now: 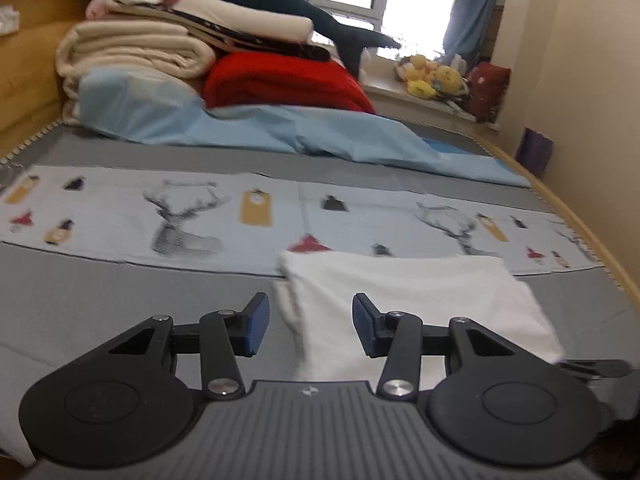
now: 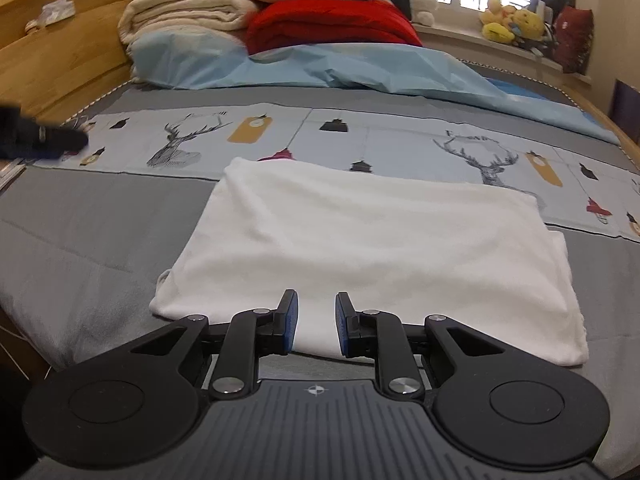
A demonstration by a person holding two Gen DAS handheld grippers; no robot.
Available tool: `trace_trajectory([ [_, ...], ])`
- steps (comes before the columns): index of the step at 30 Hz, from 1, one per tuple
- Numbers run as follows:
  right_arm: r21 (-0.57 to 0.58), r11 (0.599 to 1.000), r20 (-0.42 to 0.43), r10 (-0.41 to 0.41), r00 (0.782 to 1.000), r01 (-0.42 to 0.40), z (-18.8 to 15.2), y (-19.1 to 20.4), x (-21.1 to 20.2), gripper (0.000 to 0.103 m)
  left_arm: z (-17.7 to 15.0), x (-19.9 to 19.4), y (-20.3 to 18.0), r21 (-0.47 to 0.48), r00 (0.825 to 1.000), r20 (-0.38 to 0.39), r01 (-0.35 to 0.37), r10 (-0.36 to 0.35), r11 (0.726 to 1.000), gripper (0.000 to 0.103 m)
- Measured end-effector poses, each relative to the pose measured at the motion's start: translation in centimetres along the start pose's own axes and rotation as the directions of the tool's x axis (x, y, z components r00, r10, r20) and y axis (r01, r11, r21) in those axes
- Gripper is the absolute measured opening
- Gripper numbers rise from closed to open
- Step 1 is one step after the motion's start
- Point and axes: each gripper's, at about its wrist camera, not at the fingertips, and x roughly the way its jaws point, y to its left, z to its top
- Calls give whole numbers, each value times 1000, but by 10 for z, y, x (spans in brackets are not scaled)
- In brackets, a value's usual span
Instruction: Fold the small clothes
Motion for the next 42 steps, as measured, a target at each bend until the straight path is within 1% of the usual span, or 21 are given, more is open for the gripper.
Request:
trace_trajectory([
  [1, 2, 1000, -2, 6, 1000, -6, 0, 2, 0, 21, -3, 5, 9, -57, 1000, -16, -15, 14, 998, 51],
  [2, 2, 1000, -3, 12, 1000, -12, 0, 5, 1, 21, -3, 9, 17, -106, 999, -36, -12, 8, 994, 49],
  [3, -1, 1000, -3, 18, 1000, -18, 0, 8, 3, 21, -3, 11, 22, -132, 1000, -31, -8, 3, 991, 49],
  [6, -30, 999, -11, 39, 999, -39, 0, 21, 9, 21, 0, 13, 31, -179, 1000, -15, -6, 3, 984, 49],
  [11, -116, 987, -37, 110, 993, -114, -3, 52, 27, 22, 1, 24, 49, -257, 999, -53, -6, -8, 966, 49],
  [14, -204, 970, -54, 126, 991, -135, -8, 77, 40, 23, 0, 31, 60, -297, 997, -80, -17, -7, 955, 49],
  [15, -230, 963, -61, 133, 989, -144, -10, 85, 44, 25, -1, 32, 63, -306, 996, -87, -20, -8, 952, 49],
  [16, -250, 956, -68, 142, 988, -155, -11, 92, 49, 29, -1, 34, 65, -311, 996, -94, -21, -9, 950, 49],
  [18, -294, 940, -77, 160, 984, -175, -13, 105, 58, 31, -2, 35, 67, -315, 995, -102, -22, -11, 949, 49],
  [19, -310, 933, -80, 164, 983, -181, -15, 110, 62, 34, -2, 36, 68, -316, 994, -106, -23, -11, 949, 49],
  [20, -330, 925, -87, 172, 981, -191, -16, 116, 67, 40, -2, 38, 69, -317, 994, -110, -23, -13, 948, 49],
  [22, -357, 910, -108, 184, 977, -211, -18, 125, 76, 45, -2, 40, 70, -323, 993, -117, -21, -18, 946, 49],
  [27, -417, 880, -158, 174, 972, -226, -24, 138, 101, 45, -2, 50, 70, -331, 989, -148, -25, -26, 943, 49],
  [32, -521, 835, -118, 134, 984, -176, -28, 150, 110, 46, -1, 60, 67, -325, 985, -172, -37, -20, 945, 49],
  [34, -544, 823, -105, 127, 986, -164, -29, 153, 112, 44, -1, 63, 65, -318, 983, -181, -43, -17, 947, 50],
  [35, -554, 817, -101, 125, 987, -160, -29, 154, 113, 41, -1, 65, 64, -315, 982, -188, -47, -14, 948, 50],
  [36, -563, 810, -98, 128, 987, -161, -29, 155, 113, 36, 0, 68, 64, -312, 981, -196, -50, -12, 949, 50],
  [37, -568, 806, -98, 133, 986, -165, -28, 156, 113, 25, 0, 71, 64, -312, 979, -205, -52, -14, 949, 50],
  [38, -572, 803, -95, 137, 986, -167, -28, 157, 111, 17, 0, 75, 64, -314, 976, -215, -51, -19, 948, 51],
  [40, -560, 814, -71, 141, 988, -156, -26, 157, 107, 11, -1, 85, 66, -330, 970, -238, -35, -47, 943, 53],
  [42, -504, 848, -46, 160, 986, -161, -20, 152, 99, 9, -1, 95, 69, -362, 962, -256, -9, -90, 932, 62],
])
